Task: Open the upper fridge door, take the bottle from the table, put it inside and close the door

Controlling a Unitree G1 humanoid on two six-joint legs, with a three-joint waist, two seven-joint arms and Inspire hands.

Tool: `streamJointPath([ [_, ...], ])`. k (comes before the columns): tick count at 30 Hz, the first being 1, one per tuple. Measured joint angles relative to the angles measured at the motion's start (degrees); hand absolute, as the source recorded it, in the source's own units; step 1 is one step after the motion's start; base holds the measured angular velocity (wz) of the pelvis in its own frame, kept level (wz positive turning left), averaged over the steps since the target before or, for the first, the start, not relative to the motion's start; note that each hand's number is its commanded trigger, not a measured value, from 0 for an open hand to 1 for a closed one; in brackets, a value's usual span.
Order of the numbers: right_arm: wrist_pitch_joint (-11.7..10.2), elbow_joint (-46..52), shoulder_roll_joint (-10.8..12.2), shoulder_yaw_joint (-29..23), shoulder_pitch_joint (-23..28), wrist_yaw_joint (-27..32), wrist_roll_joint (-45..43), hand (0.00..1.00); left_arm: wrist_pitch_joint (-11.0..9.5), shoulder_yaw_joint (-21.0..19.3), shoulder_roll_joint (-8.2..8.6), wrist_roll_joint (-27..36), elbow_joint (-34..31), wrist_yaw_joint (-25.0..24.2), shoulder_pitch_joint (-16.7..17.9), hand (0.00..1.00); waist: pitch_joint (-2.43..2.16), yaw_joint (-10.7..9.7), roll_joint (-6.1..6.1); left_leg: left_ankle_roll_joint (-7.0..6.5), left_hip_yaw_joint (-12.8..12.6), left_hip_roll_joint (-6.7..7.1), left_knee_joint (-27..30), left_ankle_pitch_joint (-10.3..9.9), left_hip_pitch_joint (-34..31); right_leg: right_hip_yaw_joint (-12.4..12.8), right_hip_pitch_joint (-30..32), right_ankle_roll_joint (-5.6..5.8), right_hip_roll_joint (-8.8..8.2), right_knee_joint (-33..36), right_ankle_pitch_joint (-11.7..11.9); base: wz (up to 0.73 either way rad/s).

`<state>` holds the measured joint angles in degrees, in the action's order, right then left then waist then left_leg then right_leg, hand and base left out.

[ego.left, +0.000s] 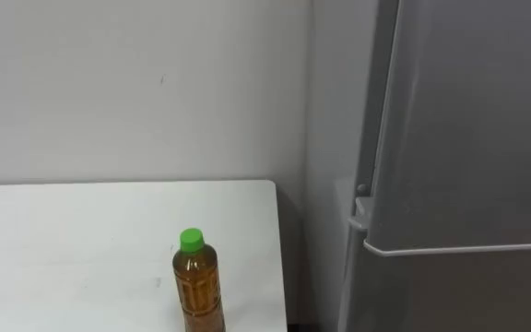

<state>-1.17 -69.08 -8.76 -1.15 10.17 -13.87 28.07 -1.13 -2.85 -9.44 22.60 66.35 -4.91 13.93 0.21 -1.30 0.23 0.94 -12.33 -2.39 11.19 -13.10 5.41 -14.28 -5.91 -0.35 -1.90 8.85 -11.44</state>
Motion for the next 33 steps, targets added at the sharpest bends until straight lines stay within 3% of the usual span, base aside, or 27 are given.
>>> streamJointPath([
  [9, -0.15, 0.22, 0.00, -0.06, -0.69, 0.81, -3.91, 0.00, -0.01, 0.09, -0.07, -6.05, 0.02, 1.89, -1.59, 0.00, 0.05, -0.01, -0.07, 0.00, 0.02, 0.05, -0.02, 0.00, -0.22, 0.05, 0.11, 0.00, -0.05, -0.19, -0.02, 0.00],
  [18, -0.10, -0.12, 0.05, -0.03, -1.10, 1.16, -4.24, 0.00, -0.02, 0.22, -0.04, -6.53, 0.04, 2.67, -1.64, 0.00, 0.07, -0.01, -0.06, 0.00, 0.06, 0.06, -0.02, 0.00, -0.21, 0.02, 0.12, 0.00, 0.01, -0.17, -0.02, 0.00],
  [33, -0.06, -0.39, -0.11, -0.04, -1.16, 1.11, -3.66, 0.00, -0.22, -1.66, -0.28, -5.76, -4.17, 10.84, -1.32, 0.00, 0.17, 0.07, 0.20, 0.00, -0.09, 0.05, 0.02, 0.00, 1.08, -0.22, -1.29, 0.02, -0.02, -0.19, -0.03, 0.01],
])
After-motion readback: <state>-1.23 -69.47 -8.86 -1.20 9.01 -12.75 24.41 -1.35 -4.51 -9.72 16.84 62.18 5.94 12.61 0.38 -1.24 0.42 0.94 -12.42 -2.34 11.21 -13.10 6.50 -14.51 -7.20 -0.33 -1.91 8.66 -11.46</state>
